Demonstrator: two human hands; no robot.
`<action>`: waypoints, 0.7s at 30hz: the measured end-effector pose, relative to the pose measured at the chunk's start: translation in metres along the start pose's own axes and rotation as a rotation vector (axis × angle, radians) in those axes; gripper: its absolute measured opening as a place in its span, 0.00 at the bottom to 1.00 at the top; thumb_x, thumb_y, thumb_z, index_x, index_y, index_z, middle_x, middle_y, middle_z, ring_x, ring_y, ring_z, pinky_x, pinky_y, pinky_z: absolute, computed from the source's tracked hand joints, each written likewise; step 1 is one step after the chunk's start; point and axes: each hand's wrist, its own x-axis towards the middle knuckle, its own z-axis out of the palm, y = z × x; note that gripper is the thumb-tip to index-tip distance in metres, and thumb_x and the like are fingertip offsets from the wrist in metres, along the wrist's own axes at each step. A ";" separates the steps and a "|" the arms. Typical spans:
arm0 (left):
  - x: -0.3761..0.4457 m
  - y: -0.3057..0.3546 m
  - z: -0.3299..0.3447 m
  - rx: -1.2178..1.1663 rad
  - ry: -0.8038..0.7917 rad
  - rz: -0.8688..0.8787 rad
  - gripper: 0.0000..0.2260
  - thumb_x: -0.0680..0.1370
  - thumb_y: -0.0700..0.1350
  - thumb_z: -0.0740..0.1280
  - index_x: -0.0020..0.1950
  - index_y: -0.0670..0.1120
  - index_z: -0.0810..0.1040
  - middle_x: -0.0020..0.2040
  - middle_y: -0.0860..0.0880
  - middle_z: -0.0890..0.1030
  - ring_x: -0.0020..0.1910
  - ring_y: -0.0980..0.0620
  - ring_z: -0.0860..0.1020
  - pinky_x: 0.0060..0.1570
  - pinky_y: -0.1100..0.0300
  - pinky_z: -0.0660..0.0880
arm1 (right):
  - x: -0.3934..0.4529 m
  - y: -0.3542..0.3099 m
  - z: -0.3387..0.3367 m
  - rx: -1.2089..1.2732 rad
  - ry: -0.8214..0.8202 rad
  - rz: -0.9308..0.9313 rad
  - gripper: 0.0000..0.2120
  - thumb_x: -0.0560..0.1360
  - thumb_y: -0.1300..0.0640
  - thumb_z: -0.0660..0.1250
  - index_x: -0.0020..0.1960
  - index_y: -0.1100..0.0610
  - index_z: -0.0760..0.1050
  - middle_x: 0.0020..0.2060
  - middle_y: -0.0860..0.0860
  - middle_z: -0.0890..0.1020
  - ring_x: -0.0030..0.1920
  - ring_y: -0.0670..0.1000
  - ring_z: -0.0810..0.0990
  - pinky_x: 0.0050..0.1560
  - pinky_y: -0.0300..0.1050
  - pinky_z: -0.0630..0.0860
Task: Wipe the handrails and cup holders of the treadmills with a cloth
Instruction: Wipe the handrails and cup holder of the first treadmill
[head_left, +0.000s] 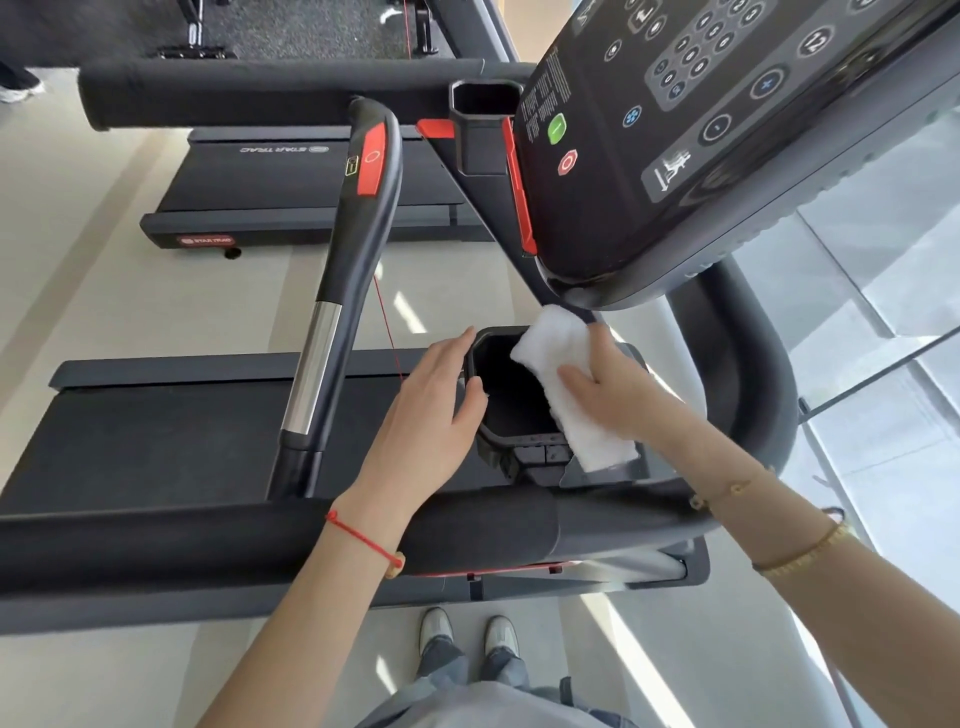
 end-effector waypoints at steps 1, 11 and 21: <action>0.000 0.000 0.000 0.000 0.001 0.001 0.23 0.83 0.48 0.57 0.79 0.51 0.59 0.70 0.58 0.68 0.58 0.60 0.73 0.59 0.66 0.66 | 0.008 -0.005 -0.004 -0.022 -0.019 -0.027 0.15 0.82 0.57 0.57 0.65 0.63 0.61 0.51 0.53 0.74 0.44 0.54 0.74 0.41 0.42 0.65; 0.001 0.000 0.000 -0.010 0.009 -0.001 0.23 0.83 0.48 0.56 0.79 0.52 0.59 0.74 0.57 0.66 0.71 0.60 0.64 0.65 0.68 0.59 | -0.024 0.005 0.007 -0.081 0.113 -0.195 0.20 0.79 0.62 0.59 0.69 0.64 0.59 0.49 0.50 0.69 0.40 0.52 0.72 0.38 0.38 0.66; -0.002 0.002 0.000 0.002 0.050 -0.048 0.23 0.82 0.50 0.58 0.78 0.53 0.61 0.71 0.56 0.70 0.68 0.58 0.68 0.61 0.66 0.64 | 0.039 -0.020 -0.003 -0.595 0.061 -0.538 0.15 0.81 0.53 0.56 0.67 0.52 0.64 0.55 0.50 0.76 0.51 0.57 0.77 0.40 0.48 0.68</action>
